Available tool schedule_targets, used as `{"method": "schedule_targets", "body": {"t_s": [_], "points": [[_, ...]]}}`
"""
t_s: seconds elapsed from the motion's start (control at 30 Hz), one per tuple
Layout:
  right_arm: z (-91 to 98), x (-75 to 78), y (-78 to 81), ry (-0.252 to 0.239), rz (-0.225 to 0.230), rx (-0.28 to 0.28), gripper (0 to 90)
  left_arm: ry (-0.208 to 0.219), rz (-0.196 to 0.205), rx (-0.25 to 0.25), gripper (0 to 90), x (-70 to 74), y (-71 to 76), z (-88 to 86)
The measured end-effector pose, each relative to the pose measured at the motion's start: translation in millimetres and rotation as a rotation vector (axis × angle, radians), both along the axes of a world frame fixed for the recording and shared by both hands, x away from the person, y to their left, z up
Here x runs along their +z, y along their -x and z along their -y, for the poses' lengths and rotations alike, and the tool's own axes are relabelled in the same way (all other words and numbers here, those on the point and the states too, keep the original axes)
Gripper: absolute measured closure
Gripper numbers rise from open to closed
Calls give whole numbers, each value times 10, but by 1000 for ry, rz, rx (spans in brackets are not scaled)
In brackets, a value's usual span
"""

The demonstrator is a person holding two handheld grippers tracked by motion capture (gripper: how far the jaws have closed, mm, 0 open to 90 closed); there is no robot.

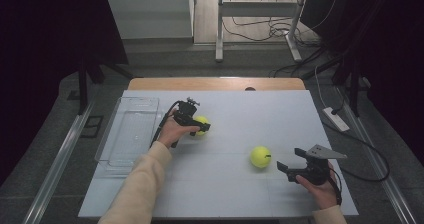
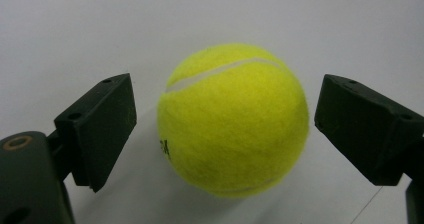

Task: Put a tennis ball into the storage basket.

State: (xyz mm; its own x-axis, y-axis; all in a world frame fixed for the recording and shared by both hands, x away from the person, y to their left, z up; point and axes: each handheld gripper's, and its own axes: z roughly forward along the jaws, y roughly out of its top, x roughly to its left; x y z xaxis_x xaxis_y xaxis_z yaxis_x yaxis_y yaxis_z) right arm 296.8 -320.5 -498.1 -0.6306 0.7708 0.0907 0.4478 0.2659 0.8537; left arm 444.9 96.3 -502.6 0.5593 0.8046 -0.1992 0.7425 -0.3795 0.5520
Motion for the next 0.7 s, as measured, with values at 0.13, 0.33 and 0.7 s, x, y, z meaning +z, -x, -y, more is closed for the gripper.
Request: {"method": "schedule_targets", "body": {"t_s": [0.13,0.33,0.7], "points": [[1,-5,0,1,-1,0,86,-5,-23,9,163,-35,-19,-3],[9,-3,1,-2,3,-3,87,14,-29,-4,267,-21,-12,-3],[13,-8,0,0,2,-3,87,5,0,-9,276,43,30,-30]]}}
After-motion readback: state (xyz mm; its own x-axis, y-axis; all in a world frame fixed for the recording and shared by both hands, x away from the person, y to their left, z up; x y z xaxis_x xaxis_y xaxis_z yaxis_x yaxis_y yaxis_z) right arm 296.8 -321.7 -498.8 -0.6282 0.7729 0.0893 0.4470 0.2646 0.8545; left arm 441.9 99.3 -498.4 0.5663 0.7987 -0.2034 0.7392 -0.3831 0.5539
